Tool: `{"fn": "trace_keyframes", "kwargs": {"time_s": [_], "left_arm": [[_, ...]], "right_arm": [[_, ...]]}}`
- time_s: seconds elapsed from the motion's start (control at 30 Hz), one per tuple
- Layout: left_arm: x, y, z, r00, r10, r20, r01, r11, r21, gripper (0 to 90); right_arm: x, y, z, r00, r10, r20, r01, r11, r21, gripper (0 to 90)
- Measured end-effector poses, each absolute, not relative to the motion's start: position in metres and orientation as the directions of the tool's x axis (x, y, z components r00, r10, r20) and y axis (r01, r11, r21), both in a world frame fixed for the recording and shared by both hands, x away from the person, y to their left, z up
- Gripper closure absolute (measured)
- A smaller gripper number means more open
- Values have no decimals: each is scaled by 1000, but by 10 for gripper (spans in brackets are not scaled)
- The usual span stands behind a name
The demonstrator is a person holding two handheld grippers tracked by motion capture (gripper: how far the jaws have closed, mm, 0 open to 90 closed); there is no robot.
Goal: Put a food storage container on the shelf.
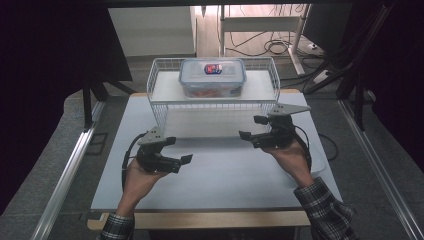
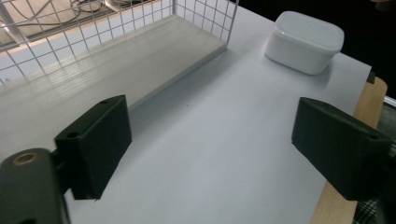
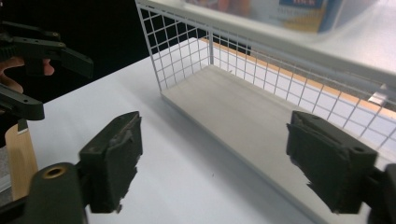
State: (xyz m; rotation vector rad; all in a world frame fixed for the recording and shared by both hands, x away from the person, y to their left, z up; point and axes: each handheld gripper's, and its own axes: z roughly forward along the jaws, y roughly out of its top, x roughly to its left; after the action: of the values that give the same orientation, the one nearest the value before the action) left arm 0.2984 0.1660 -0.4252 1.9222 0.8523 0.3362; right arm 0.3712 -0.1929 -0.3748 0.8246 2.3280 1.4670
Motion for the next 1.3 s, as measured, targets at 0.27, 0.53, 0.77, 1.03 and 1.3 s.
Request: {"fn": "trace_keyframes", "kwargs": {"time_s": [0.27, 0.53, 0.77, 1.03, 1.3], "left_arm": [[284, 169, -449, 699, 702, -135, 433, -265, 862, 50], [273, 172, -471, 675, 725, -136, 442, -249, 862, 25], [264, 173, -496, 664, 743, -84, 448, -306, 840, 10], [249, 180, -512, 635, 770, -62, 447, -301, 842, 0], [249, 174, -521, 626, 779, 42, 432, -391, 812, 0]], "right_arm": [[349, -214, -389, -787, 613, 65, 304, 294, 906, 84], [335, -232, -413, -766, 633, 116, 361, 273, 892, 16], [319, -237, -434, -760, 640, 109, 360, 275, 891, 19], [294, -239, -467, -745, 666, 36, 328, 318, 890, 46], [297, -242, -488, -719, 691, 78, 421, 342, 840, 54]]}}
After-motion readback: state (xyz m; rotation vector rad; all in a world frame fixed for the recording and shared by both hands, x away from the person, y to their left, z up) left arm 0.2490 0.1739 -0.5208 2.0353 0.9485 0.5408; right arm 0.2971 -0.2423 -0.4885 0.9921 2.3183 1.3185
